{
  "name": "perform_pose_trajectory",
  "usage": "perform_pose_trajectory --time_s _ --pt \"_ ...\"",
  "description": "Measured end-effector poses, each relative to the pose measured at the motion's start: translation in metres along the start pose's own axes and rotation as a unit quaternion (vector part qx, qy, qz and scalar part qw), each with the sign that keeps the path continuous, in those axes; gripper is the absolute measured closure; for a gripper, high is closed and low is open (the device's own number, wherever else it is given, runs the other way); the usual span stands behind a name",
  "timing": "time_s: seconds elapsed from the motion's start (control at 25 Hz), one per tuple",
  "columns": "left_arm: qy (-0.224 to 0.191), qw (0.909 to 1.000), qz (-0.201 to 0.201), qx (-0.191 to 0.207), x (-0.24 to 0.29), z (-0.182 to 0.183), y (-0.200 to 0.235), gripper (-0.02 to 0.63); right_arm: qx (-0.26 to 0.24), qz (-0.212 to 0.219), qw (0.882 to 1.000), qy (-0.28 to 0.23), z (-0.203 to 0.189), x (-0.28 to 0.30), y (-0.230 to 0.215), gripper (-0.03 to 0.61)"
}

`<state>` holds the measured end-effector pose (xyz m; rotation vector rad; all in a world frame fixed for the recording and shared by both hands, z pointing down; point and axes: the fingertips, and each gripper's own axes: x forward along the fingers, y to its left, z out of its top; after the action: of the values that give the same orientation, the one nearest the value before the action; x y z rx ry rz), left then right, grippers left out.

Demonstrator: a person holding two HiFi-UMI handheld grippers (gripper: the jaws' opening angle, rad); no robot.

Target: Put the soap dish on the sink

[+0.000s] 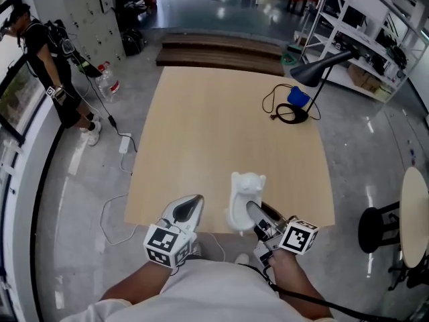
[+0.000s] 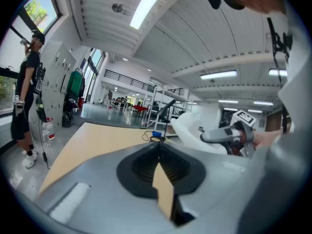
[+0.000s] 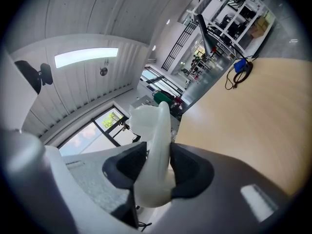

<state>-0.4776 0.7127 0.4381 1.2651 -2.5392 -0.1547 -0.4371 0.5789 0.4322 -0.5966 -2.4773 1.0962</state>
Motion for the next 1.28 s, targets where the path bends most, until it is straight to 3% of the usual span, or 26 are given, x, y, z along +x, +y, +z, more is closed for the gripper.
perform_pose_trajectory --time_s 0.4,0.72,0.84,1.28 --pt "0.02 0.9968 -0.069 0.034 0.002 0.005 -0.005 0.606 0.022 -0.03 0.998 -0.045 -0.016 -0.004 0.008 0.428" --pt "0.044 0.9853 -0.156 0.056 0.033 0.001 -0.042 0.606 0.045 -0.086 0.99 -0.107 -0.017 -0.052 -0.001 0.43" --pt "0.048 0.9809 -0.179 0.059 0.051 -0.001 -0.078 0.606 0.052 -0.105 0.984 -0.134 -0.01 -0.094 -0.011 0.43" --pt "0.054 0.9647 -0.248 0.069 0.07 -0.001 -0.119 0.606 0.065 -0.148 0.968 -0.194 -0.011 -0.135 -0.015 0.431"
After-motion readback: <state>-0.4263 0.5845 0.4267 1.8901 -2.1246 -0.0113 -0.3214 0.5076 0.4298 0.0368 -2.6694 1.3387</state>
